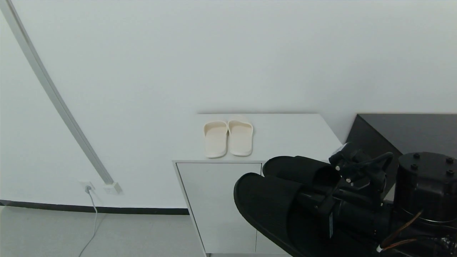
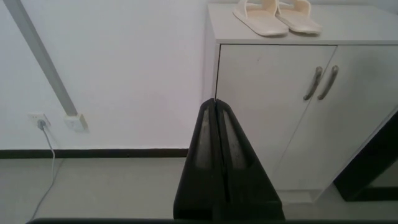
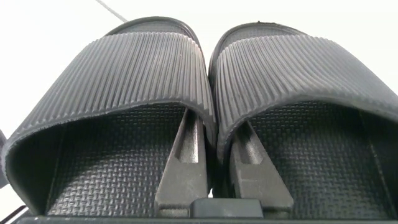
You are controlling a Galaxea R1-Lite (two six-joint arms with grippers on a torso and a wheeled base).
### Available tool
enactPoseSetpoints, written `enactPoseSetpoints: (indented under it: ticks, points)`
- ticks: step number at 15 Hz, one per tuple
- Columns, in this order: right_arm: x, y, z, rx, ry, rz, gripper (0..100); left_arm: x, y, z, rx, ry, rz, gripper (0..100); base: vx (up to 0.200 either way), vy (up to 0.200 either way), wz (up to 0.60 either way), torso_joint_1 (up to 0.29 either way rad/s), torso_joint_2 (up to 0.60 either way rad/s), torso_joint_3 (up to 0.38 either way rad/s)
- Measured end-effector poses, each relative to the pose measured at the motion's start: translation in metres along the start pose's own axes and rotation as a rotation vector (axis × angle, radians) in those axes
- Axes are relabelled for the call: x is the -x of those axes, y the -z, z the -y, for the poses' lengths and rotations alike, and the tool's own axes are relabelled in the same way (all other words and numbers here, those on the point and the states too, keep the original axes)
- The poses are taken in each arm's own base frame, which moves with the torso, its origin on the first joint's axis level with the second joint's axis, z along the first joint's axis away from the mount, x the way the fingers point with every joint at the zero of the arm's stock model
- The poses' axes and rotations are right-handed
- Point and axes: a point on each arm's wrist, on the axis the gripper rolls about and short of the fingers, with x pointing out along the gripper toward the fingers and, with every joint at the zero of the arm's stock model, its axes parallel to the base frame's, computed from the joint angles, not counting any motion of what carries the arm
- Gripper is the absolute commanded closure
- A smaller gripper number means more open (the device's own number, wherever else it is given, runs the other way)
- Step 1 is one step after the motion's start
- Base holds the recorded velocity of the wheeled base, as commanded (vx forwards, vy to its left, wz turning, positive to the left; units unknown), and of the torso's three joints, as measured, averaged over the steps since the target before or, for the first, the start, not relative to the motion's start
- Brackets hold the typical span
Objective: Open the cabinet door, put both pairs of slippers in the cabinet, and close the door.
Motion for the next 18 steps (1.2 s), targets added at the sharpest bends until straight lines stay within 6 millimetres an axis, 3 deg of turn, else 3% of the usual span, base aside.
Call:
enactPoseSetpoints:
  ticks: [11,18]
  points:
    - [-0.002,0.006,0.0,0.004,-0.015,-0.024,100,0.0,0.0,0.0,-0.003,0.0,0.001,100,0.0,0.0,0.0,0.0,0.0,0.0]
    - [-0.004,0.011,0.0,0.004,-0.011,-0.044,100,0.0,0.0,0.0,-0.003,0.0,-0.001,100,0.0,0.0,0.0,-0.152,0.35,0.196]
